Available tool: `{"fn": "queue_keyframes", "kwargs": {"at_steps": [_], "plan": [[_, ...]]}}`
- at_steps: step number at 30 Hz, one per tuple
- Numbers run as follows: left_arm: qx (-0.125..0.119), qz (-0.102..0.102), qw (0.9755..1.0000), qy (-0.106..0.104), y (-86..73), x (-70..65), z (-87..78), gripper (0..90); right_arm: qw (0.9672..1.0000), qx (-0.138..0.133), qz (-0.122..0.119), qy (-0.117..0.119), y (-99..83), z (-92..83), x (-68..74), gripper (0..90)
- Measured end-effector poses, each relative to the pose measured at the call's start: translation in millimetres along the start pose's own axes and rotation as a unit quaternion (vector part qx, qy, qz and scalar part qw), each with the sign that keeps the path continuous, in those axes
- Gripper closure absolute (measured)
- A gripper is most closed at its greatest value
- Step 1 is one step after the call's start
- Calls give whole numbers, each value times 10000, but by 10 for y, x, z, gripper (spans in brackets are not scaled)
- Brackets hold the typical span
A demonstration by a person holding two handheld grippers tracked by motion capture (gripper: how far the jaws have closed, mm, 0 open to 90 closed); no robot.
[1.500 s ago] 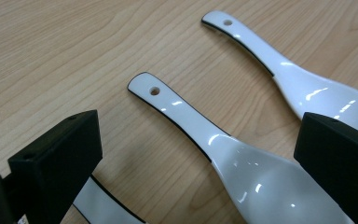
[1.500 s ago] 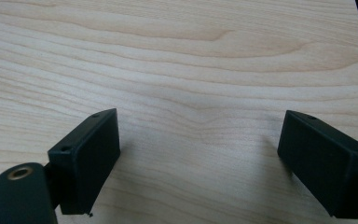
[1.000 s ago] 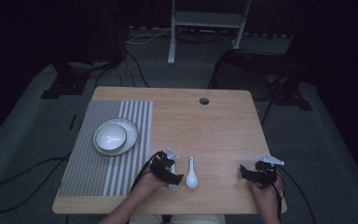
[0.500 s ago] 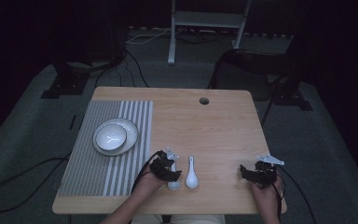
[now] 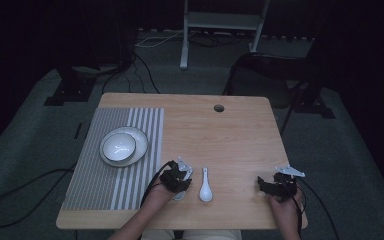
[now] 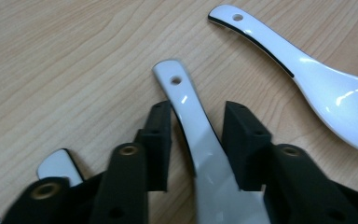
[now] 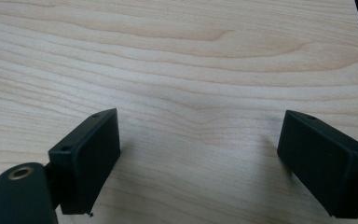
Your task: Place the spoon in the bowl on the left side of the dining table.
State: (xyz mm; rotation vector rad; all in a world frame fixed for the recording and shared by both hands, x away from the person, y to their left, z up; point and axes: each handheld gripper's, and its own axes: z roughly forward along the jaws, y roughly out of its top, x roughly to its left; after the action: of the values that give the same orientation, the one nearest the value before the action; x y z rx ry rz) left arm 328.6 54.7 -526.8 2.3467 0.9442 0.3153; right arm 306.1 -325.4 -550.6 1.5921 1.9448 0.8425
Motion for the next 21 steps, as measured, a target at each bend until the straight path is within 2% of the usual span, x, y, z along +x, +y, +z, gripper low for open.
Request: {"fn": "queue_keyframes", "kwargs": {"at_steps": [1,3,13,21], "plan": [[1,22,10000,0,4,-2,2,729,10000,1,-2,0,0,0,0,124],[38,54,10000,-8,17,-6,4,735,10000,0,1,1,0,0,0,124],[15,0,9999,-130,30,7,-6,740,10000,1,1,-1,0,0,0,124],[-103,-59,9998,-187,53,16,-95,742,10000,1,5,-3,0,0,0,124]]}}
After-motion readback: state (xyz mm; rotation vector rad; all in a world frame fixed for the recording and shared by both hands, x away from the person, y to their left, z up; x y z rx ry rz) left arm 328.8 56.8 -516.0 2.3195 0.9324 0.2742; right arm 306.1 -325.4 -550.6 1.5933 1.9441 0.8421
